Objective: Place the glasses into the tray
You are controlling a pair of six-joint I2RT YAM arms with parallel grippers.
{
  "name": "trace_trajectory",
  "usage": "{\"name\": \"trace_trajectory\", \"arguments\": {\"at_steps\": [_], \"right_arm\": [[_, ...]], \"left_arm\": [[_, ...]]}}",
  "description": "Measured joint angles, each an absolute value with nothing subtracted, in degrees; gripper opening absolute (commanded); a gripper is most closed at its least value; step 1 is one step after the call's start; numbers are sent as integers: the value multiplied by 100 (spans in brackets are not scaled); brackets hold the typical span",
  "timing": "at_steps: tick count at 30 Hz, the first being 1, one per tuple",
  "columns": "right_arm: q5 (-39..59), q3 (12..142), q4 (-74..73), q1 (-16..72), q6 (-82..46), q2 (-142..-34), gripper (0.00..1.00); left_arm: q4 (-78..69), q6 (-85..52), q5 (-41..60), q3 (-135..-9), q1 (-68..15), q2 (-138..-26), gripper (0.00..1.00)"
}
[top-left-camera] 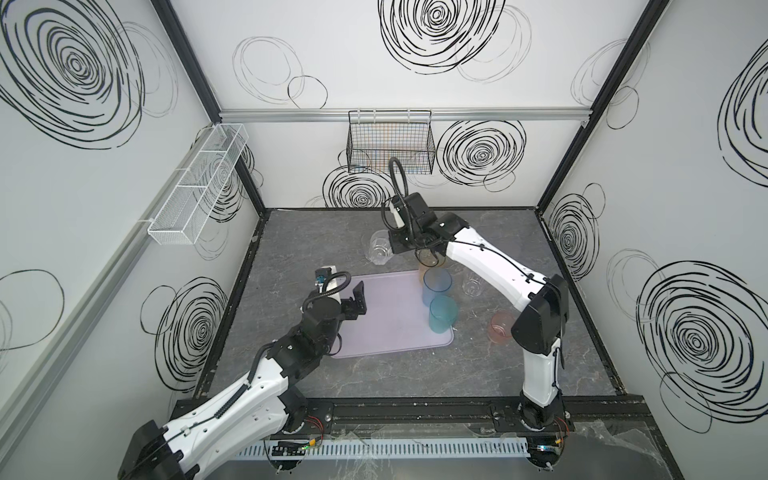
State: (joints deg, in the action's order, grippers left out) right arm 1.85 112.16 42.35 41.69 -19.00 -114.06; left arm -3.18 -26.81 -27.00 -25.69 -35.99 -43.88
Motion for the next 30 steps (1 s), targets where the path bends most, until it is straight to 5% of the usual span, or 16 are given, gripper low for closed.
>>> {"name": "trace_trajectory", "arguments": {"at_steps": [14, 22, 30], "right_arm": [[-89, 10820, 4552, 4399, -1927, -12387, 8], [-226, 10711, 4456, 4405, -1955, -12385, 43], [-193, 10881, 4611, 4425, -1918, -12103, 49]], "left_arm": [[329, -3221, -1782, -2556, -2661, -4567, 92], [156, -3402, -851, -2547, -2233, -5199, 92], [-375, -3503, -445, -2536, -2233, -6211, 88]]}}
